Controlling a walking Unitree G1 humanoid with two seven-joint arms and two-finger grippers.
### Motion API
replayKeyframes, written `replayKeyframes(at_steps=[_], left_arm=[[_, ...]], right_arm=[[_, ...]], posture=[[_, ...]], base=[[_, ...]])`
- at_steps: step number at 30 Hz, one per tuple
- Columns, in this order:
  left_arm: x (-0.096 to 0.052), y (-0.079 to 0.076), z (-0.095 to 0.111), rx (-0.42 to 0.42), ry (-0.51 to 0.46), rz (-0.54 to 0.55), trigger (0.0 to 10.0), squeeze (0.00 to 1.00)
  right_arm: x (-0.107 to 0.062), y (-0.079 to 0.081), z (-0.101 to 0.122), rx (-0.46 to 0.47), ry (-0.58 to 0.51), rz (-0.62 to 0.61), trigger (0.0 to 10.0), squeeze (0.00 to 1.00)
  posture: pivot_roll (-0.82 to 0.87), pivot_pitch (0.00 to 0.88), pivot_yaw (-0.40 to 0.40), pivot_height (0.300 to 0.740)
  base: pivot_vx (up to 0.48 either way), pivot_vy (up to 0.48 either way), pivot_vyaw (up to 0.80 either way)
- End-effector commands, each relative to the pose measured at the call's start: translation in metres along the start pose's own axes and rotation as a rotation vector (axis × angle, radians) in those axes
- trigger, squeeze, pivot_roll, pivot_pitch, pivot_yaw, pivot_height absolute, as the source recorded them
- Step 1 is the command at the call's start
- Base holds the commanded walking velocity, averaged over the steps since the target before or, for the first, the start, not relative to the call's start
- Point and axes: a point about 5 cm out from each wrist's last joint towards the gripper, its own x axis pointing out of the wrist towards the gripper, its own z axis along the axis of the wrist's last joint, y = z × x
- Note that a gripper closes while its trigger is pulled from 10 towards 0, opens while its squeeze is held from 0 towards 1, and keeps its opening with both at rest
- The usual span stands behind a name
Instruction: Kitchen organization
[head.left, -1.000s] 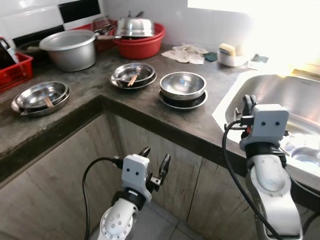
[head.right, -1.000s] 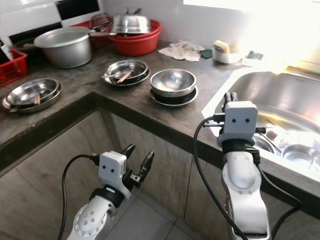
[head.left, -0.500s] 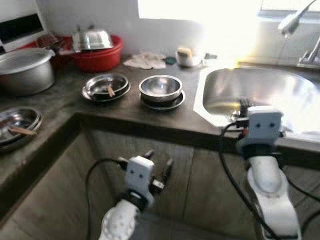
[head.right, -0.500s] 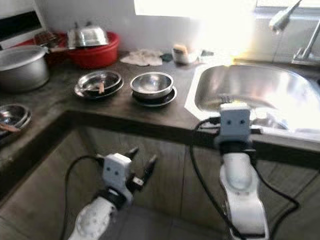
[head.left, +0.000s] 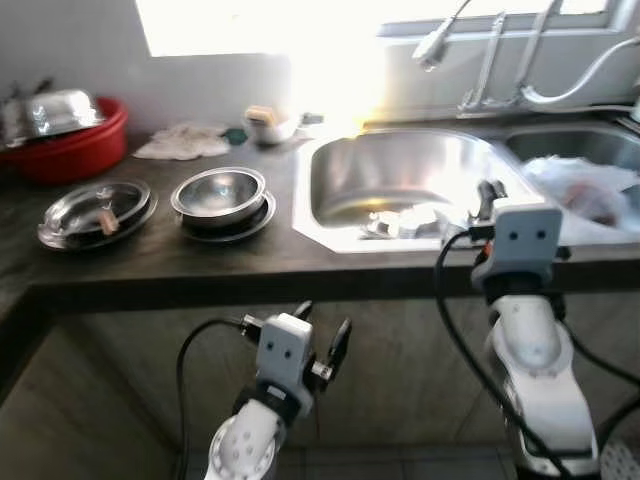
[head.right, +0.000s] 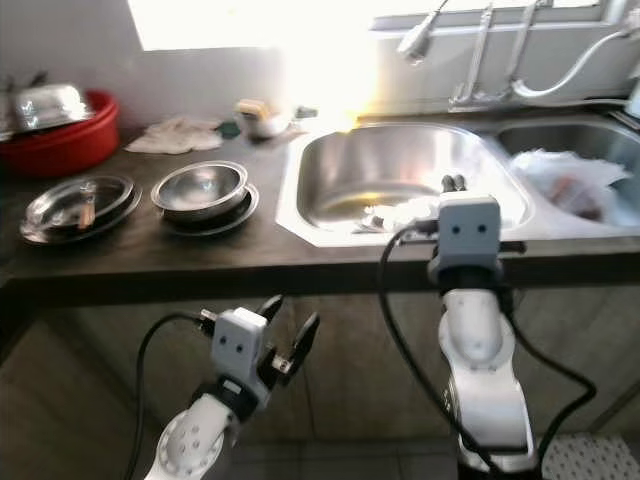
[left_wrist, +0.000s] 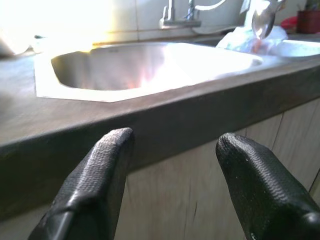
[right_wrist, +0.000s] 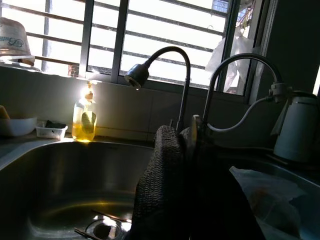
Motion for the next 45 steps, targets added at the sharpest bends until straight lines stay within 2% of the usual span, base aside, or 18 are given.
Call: replayKeyframes(at_steps=[1, 12, 15, 25, 29, 30, 33, 38, 40, 45], left_arm=[[-0.005, 0.004, -0.004, 0.017, 0.025, 0.019, 10.0, 0.0], [-0.004, 0.005, -0.004, 0.026, 0.034, 0.028, 10.0, 0.0], [-0.004, 0.005, -0.004, 0.028, 0.035, 0.029, 10.0, 0.0], [-0.003, 0.004, -0.004, 0.03, 0.038, 0.03, 10.0, 0.0], [-0.003, 0.004, -0.004, 0.027, 0.03, 0.03, 10.0, 0.0], [-0.003, 0.005, -0.004, 0.037, 0.026, 0.025, 10.0, 0.0], [-0.003, 0.005, -0.003, 0.026, 0.019, 0.037, 10.0, 0.0], [-0.004, 0.006, -0.002, 0.01, 0.02, 0.054, 10.0, 0.0], [-0.005, 0.006, -0.003, 0.012, 0.035, 0.057, 10.0, 0.0], [-0.005, 0.004, -0.003, 0.003, 0.038, 0.057, 10.0, 0.0]], right_arm=[[0.001, 0.011, 0.002, 0.038, 0.0, 0.04, 10.0, 0.0], [0.013, 0.023, 0.003, 0.106, 0.014, 0.144, 10.0, 0.0], [0.015, 0.026, 0.005, 0.076, -0.005, 0.181, 10.0, 0.0], [0.031, 0.023, 0.004, 0.079, 0.013, 0.21, 10.0, 0.0], [0.038, 0.022, 0.004, 0.045, 0.028, 0.259, 10.0, 0.0], [0.041, 0.024, 0.002, 0.003, 0.024, 0.293, 10.0, 0.0], [0.045, 0.025, 0.0, 0.002, 0.034, 0.306, 10.0, 0.0], [0.054, 0.027, -0.007, -0.047, 0.078, 0.337, 10.0, 0.0], [0.063, 0.026, -0.013, -0.078, 0.115, 0.353, 10.0, 0.0], [0.074, 0.025, -0.022, -0.13, 0.171, 0.37, 10.0, 0.0]], posture=[[0.03, 0.051, 0.004, 0.74], [0.03, 0.059, -0.003, 0.74], [0.03, 0.059, -0.002, 0.74], [0.03, 0.063, -0.004, 0.74], [0.03, 0.065, -0.007, 0.74], [0.03, 0.067, -0.007, 0.74], [0.03, 0.069, -0.01, 0.74], [0.03, 0.071, -0.012, 0.74], [0.03, 0.077, -0.017, 0.74], [0.04, 0.083, -0.024, 0.74]], base=[[0.311, -0.36, 0.0], [0.328, -0.347, 0.0], [0.379, -0.291, 0.27], [0.414, -0.055, 0.16], [0.426, 0.0, 0.0], [0.442, 0.0, 0.0], [0.434, 0.0, 0.0], [0.0, 0.0, 0.0], [0.0, 0.0, 0.0], [0.0, 0.0, 0.0]])
